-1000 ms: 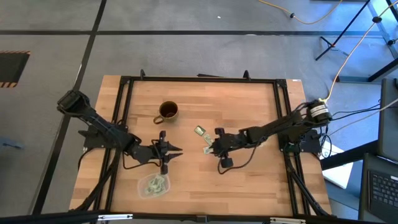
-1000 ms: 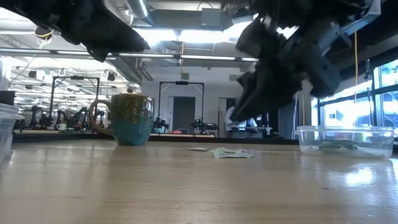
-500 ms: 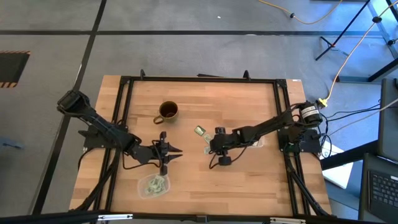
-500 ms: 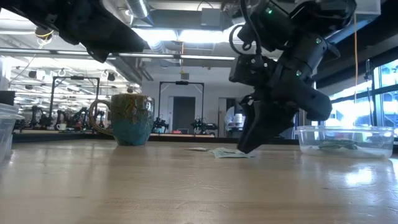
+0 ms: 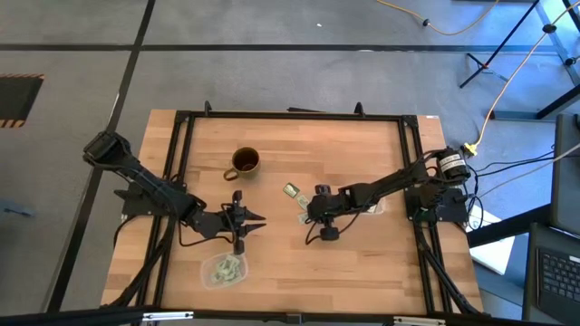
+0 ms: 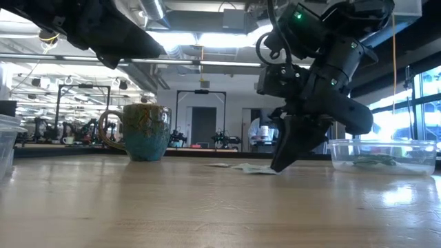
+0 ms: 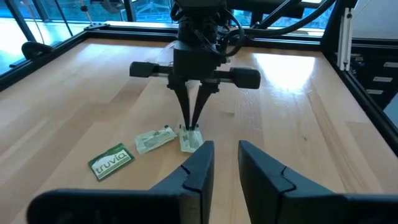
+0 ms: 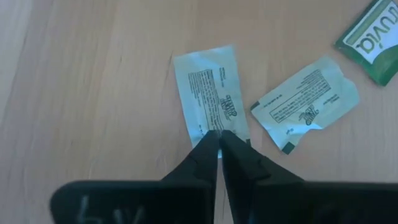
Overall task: Pick and place Stevia / Truvia into bins
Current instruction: Put the stevia packet into the bottom transparent container
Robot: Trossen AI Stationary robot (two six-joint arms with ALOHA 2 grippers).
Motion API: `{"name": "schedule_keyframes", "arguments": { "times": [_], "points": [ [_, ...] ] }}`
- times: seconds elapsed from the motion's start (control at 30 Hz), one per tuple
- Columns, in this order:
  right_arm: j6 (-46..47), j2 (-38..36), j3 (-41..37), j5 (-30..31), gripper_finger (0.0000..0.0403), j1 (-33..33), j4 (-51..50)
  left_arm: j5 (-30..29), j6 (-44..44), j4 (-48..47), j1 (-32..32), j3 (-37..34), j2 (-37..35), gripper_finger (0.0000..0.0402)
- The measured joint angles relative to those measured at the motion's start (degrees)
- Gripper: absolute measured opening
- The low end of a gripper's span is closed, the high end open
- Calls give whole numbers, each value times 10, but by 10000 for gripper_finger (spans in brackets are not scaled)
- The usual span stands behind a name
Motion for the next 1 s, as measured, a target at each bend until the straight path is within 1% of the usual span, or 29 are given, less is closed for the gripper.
{"name": "schedule_keyframes", "arguments": {
  "times": [0.17,0.4,0.6,0.77,0.9,1.0],
  "points": [
    [15,-1,0,0,4,0,-8,0,0,0,0,0,0,67],
    [15,0,0,-1,2,0,9,0,0,0,0,0,0,67],
    [18,-2,14,-3,2,4,7,0,0,-1,0,0,0,67],
    [14,-2,33,-3,1,13,4,0,0,-1,0,0,0,67],
    [13,-2,65,-3,1,21,-36,4,4,-1,0,0,3,64],
    [10,-2,103,-20,1,24,-64,25,57,-6,0,0,19,67]
  ]
}}
